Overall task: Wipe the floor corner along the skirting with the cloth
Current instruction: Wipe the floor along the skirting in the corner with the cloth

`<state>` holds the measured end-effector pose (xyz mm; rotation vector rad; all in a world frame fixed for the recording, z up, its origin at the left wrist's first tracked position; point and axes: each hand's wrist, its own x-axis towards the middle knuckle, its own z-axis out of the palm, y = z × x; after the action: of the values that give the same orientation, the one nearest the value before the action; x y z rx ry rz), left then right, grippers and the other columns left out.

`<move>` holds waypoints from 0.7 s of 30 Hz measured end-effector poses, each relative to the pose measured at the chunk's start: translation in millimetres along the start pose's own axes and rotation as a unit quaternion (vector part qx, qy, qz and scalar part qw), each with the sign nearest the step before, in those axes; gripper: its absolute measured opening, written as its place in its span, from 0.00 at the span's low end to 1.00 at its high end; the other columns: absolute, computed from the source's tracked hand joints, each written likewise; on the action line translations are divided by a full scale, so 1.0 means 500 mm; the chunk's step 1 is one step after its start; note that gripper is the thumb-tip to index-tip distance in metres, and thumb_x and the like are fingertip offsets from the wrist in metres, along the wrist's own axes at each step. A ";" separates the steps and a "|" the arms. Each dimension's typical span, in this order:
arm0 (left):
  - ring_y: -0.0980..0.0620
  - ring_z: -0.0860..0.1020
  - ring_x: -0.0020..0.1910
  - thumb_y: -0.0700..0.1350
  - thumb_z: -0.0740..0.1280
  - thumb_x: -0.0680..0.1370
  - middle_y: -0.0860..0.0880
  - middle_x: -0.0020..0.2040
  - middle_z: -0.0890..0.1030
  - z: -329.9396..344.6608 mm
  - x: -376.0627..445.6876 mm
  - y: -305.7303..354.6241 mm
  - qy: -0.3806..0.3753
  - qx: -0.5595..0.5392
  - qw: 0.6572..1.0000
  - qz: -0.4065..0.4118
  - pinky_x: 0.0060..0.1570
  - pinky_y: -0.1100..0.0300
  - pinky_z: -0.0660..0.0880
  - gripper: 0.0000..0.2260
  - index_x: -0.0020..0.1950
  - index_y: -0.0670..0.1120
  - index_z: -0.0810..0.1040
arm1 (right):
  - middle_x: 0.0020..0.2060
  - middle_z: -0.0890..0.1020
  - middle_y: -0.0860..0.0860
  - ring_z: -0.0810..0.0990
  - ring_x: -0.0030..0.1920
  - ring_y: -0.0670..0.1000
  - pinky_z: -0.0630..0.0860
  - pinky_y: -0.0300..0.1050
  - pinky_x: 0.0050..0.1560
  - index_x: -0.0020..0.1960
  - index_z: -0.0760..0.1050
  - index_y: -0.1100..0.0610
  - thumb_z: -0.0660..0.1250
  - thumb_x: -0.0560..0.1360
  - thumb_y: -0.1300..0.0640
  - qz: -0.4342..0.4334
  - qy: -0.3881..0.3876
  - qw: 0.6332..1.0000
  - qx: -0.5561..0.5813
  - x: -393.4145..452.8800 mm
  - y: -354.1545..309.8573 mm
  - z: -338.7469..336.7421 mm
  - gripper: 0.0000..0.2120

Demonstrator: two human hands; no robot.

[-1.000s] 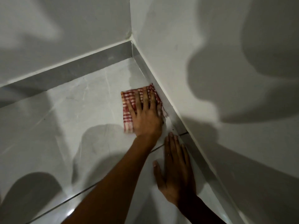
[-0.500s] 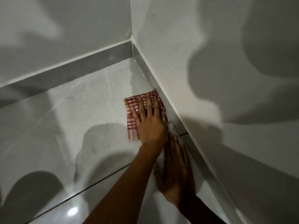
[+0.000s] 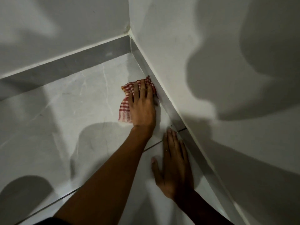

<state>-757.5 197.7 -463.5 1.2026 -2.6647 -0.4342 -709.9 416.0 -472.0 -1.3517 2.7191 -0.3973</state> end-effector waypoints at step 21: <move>0.53 0.78 0.38 0.39 0.61 0.86 0.51 0.46 0.80 -0.412 -0.261 -0.057 -0.212 -0.297 0.924 -0.112 0.39 0.58 0.77 0.15 0.71 0.48 0.77 | 0.91 0.51 0.53 0.49 0.92 0.52 0.52 0.52 0.91 0.91 0.49 0.60 0.52 0.87 0.50 0.001 -0.112 0.986 0.121 -0.068 -0.072 -0.231 0.35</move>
<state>-593.6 239.7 -285.9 1.3097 -2.3905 -1.5648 -683.0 444.7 -352.8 -1.2464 2.4026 -0.5211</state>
